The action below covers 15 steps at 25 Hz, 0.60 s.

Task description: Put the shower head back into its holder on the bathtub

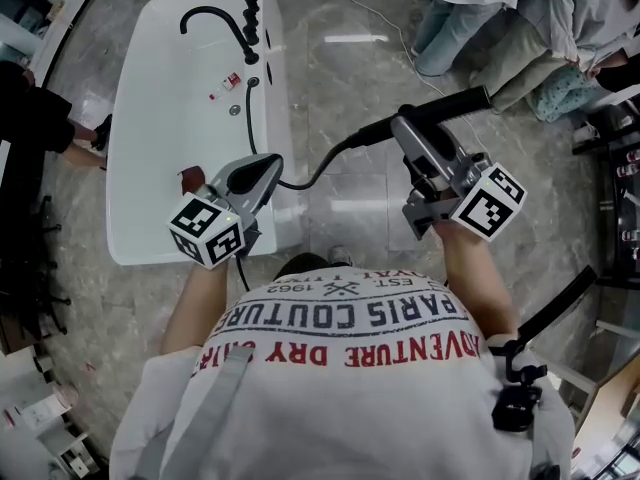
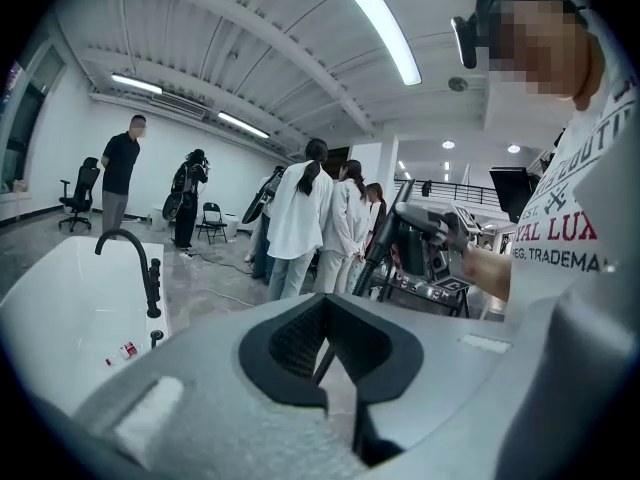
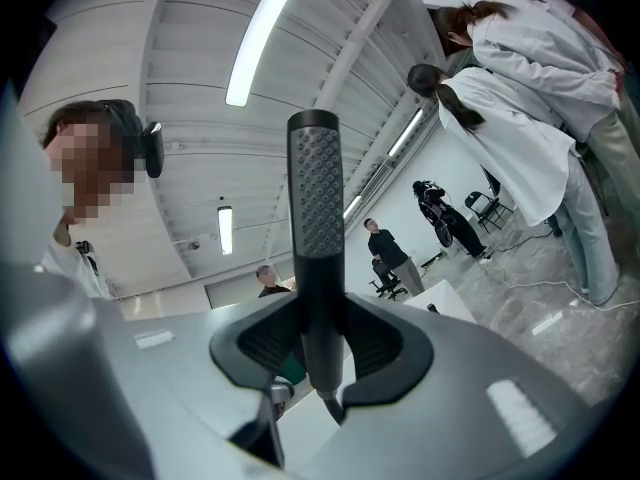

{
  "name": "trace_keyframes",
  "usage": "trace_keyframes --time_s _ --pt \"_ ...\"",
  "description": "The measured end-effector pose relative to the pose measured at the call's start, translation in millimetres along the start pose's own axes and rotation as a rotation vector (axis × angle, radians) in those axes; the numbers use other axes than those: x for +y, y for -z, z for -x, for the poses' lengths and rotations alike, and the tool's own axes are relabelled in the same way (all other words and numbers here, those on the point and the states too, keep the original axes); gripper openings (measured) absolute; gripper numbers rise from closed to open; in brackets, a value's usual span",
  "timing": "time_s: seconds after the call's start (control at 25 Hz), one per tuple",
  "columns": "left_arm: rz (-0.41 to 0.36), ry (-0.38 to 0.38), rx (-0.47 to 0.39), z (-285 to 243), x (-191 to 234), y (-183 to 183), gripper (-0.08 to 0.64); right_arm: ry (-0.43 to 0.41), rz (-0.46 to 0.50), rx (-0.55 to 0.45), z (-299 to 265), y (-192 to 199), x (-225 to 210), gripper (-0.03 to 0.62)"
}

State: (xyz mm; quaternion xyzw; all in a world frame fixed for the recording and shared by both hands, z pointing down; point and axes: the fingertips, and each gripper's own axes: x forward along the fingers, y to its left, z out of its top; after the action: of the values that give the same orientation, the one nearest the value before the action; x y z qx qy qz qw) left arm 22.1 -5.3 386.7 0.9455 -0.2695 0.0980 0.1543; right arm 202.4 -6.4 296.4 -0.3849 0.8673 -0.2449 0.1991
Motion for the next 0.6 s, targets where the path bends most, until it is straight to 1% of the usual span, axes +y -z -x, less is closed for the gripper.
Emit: trace_keyframes --time_s 0.28,0.44,0.6 --pt "-0.001 -0.018 0.065 -17.1 11.7 9.2 0.002 -0.029 0.034 0.004 -19.5 -23.6 -7.2 0.137" --pt "-0.039 -0.014 0.121 -32.8 20.6 30.0 0.002 -0.045 0.036 -0.002 -31.4 -29.2 -14.8 0.137" --pt "-0.027 0.008 0.143 -51.9 34.3 46.4 0.002 -0.044 0.048 -0.001 -44.6 -36.9 -22.5 0.137"
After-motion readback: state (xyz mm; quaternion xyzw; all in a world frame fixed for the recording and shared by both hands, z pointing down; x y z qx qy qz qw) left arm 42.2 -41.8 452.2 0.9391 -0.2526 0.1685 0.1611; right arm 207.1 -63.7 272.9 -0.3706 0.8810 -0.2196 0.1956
